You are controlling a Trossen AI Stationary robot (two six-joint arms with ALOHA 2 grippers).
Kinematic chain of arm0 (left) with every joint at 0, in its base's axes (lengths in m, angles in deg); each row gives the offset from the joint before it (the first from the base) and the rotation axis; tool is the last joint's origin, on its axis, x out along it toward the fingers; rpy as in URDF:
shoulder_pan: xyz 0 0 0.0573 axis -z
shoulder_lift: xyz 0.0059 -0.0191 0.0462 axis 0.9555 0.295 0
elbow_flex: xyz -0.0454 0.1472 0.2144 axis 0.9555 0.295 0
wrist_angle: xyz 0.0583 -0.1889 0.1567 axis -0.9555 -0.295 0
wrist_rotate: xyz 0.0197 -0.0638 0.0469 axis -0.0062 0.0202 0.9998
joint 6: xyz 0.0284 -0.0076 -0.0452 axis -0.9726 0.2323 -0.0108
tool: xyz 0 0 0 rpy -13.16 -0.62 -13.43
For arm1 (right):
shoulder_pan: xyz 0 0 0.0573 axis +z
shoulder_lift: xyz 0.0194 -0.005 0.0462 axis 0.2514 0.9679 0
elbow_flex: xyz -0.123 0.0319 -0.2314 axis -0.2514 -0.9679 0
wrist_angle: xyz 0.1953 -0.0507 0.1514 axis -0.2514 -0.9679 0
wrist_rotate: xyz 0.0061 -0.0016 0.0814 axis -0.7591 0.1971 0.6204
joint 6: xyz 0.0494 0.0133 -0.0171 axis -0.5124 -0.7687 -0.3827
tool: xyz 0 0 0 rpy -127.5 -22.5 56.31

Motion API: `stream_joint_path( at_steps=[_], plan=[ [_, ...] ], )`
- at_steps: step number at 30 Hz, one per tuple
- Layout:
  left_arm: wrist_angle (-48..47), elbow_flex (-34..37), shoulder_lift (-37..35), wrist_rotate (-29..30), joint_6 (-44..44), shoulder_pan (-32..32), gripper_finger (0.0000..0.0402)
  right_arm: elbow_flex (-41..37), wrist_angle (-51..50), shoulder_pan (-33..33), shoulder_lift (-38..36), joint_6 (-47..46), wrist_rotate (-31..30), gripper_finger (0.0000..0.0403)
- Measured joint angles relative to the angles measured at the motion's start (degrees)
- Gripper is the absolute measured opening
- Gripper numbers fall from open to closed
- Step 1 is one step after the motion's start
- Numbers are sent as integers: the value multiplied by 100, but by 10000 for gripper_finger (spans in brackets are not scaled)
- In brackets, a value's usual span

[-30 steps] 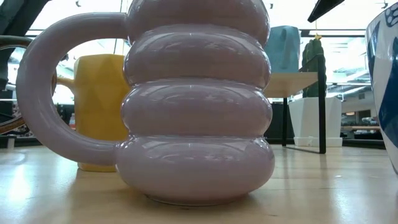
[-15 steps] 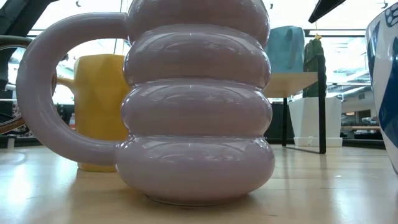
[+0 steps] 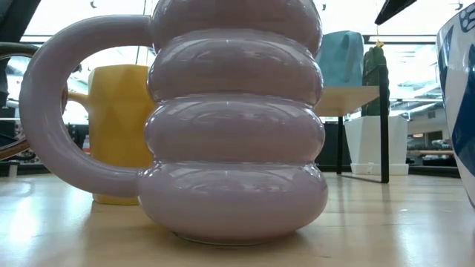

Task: Place coffee mugs
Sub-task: Put the yellow mug on the shelf

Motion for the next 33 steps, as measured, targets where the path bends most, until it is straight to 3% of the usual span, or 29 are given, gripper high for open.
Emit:
stream_joint_path(
  at_steps=[7,12,20,28,33],
  plan=[
    [-675,6,-75,23,622,187,143,-366,404,389,-28,-197,-570,230],
    [-687,7,-113,368,1059,550,143,-780,835,567,-49,-74,-588,230],
    [-597,76,-131,682,1721,1061,143,-634,1208,964,-139,166,-583,230],
    [740,2082,-1186,1223,2884,1629,143,-632,1203,1341,-165,191,-626,230],
    [1116,2658,-1837,1376,4287,1988,143,-632,1205,1422,-179,202,-594,230]
  ],
)
